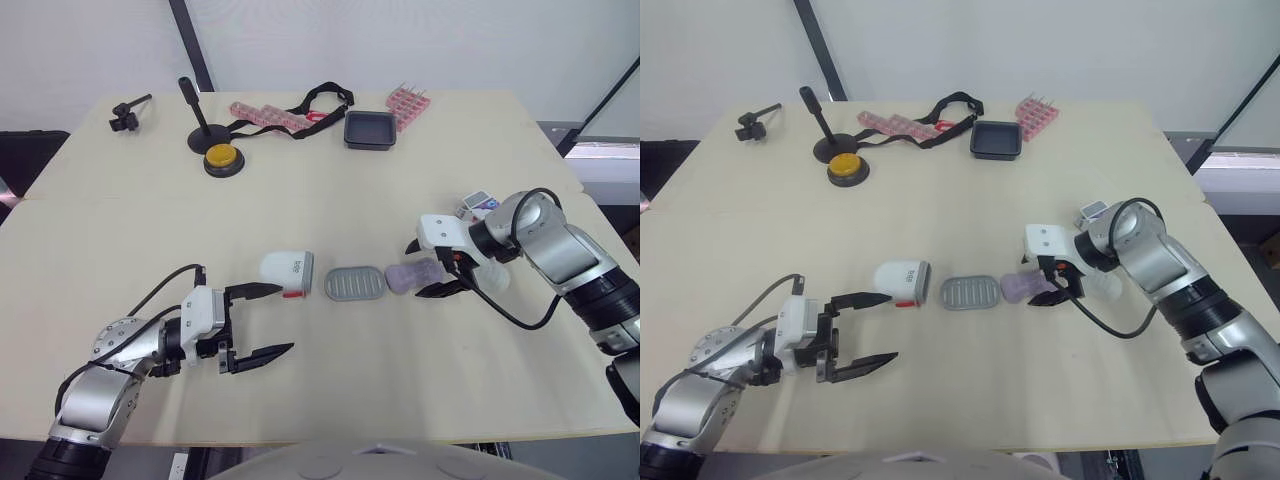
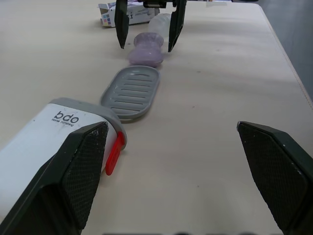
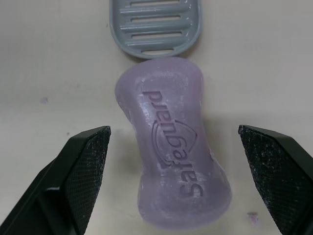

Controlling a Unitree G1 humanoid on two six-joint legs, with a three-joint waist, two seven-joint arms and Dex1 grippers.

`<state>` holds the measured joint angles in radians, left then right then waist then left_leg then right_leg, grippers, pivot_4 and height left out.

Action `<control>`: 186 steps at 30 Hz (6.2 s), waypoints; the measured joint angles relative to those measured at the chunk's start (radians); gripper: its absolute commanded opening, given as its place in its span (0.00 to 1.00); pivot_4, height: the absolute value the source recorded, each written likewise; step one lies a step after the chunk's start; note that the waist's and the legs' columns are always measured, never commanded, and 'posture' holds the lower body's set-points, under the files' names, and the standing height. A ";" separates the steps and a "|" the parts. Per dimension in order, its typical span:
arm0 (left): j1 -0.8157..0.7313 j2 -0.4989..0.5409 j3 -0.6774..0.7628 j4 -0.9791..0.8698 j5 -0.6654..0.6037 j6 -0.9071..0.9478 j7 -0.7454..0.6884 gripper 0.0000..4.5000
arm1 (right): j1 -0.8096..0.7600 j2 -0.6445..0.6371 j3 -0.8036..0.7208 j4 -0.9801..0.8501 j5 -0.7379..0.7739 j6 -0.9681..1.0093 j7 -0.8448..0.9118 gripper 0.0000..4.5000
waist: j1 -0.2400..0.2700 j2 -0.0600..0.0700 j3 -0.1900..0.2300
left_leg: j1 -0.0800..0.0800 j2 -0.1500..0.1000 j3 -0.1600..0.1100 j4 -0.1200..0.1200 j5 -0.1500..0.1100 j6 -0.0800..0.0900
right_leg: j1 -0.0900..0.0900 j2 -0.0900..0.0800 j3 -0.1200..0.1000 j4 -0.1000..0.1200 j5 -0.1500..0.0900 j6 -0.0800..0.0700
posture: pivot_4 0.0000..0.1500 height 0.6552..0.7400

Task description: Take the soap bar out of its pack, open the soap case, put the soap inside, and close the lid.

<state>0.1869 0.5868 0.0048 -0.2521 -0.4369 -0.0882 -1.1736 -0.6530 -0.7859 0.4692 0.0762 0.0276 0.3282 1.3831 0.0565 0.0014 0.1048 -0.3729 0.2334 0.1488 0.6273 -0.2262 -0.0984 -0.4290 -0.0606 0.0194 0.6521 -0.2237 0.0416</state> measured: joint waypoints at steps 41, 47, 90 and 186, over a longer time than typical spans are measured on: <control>0.109 0.016 0.073 -0.008 -0.031 0.032 0.093 1.00 | -0.108 0.213 0.162 -0.326 -0.051 0.457 -0.091 0.38 | 0.009 -0.002 -0.001 | 0.002 0.001 -0.001 0.002 0.002 -0.006 | -0.003 0.002 0.000 0.003 0.000 0.001 | 1.00 0.87; 0.107 0.016 0.073 -0.034 -0.031 0.039 0.101 1.00 | -0.140 0.231 0.203 -0.296 -0.069 0.466 -0.126 0.38 | 0.003 -0.002 -0.001 | 0.003 0.001 -0.001 -0.001 0.005 -0.013 | -0.003 0.002 0.000 0.003 0.002 0.004 | 1.00 0.87; -0.499 0.081 -0.169 0.318 0.196 0.055 -0.071 1.00 | 0.550 0.082 -0.424 -0.492 0.319 0.047 -0.203 0.99 | 0.015 -0.003 -0.003 | 0.000 0.001 -0.001 -0.001 0.004 -0.008 | -0.001 0.001 0.003 0.005 0.000 0.001 | 1.00 0.87; -0.642 0.054 -0.288 0.522 0.292 0.038 -0.251 0.77 | 0.138 0.098 -0.077 -0.331 0.266 0.191 -0.234 1.00 | 0.024 -0.003 -0.002 | 0.001 0.000 -0.003 -0.004 0.008 -0.014 | 0.000 0.001 0.000 0.002 0.002 0.004 | 1.00 0.87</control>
<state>-0.4553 0.6409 -0.2829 0.2696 -0.1449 -0.0500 -1.4249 -0.5150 -0.6880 0.3919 -0.2548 0.2938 0.5196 1.1496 0.0802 -0.0011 0.1032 -0.3719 0.2334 0.1455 0.6230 -0.2183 -0.1121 -0.4287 -0.0593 0.0192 0.6543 -0.2213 0.0455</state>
